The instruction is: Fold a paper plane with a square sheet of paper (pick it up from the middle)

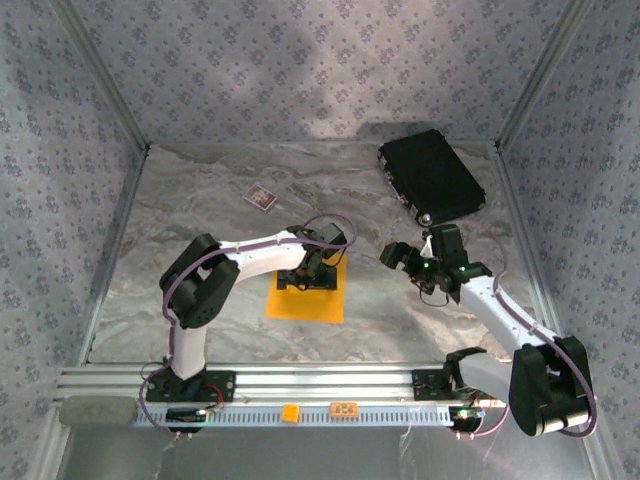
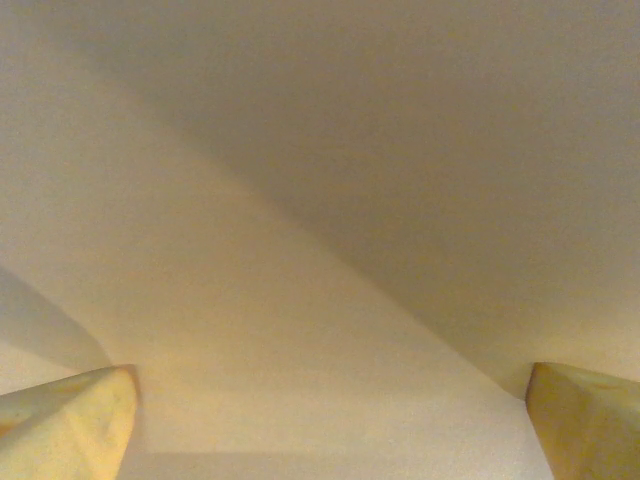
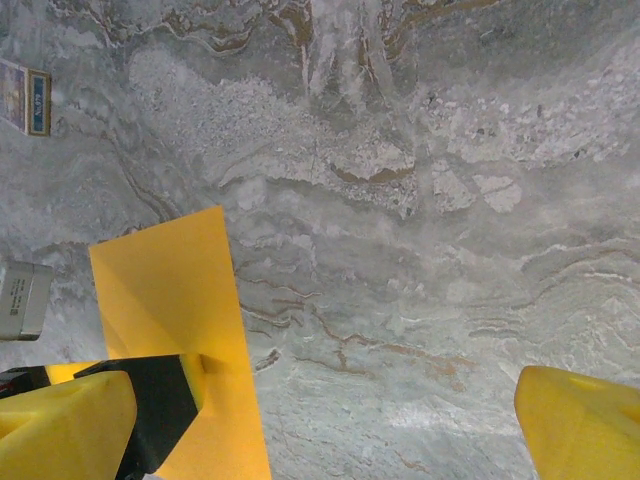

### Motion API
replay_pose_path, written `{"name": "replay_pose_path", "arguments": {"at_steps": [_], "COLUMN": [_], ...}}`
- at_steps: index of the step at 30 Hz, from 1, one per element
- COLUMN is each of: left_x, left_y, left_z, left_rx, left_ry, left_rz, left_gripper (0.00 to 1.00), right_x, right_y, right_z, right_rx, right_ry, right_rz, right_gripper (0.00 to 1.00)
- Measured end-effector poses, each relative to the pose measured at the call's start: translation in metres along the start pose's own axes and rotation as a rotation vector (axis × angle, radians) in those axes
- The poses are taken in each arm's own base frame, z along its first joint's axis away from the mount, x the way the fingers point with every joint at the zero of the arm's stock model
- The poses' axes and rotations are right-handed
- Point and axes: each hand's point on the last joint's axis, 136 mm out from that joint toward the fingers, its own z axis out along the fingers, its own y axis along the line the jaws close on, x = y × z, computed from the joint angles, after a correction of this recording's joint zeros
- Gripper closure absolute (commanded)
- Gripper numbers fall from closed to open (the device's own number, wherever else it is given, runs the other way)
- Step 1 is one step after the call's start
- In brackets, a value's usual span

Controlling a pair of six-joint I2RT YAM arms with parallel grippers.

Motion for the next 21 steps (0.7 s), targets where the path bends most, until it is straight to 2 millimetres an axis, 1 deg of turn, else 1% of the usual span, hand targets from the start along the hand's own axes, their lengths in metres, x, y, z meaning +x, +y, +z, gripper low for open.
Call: {"name": "replay_pose_path", "arguments": {"at_steps": [12, 21], "left_x": [0.0003, -0.0013], "left_y": [-0.0021, 0.0024], "left_z": [0.0011, -0.0047], "left_rx": [-0.010, -0.044], "left_ry": [0.007, 0.003], "left_rz": [-0.005, 0.002], "left_gripper": [0.00, 0.00], "right_x": [0.0055, 0.0065], "right_y": [-0.0036, -0.0014], "right_z": [0.0031, 0.0020], "right_rx": [0.012, 0.004], "right_ry": [0.034, 0.044], "right_rz": [-0.020, -0.033], "right_gripper": [0.01, 0.01]}}
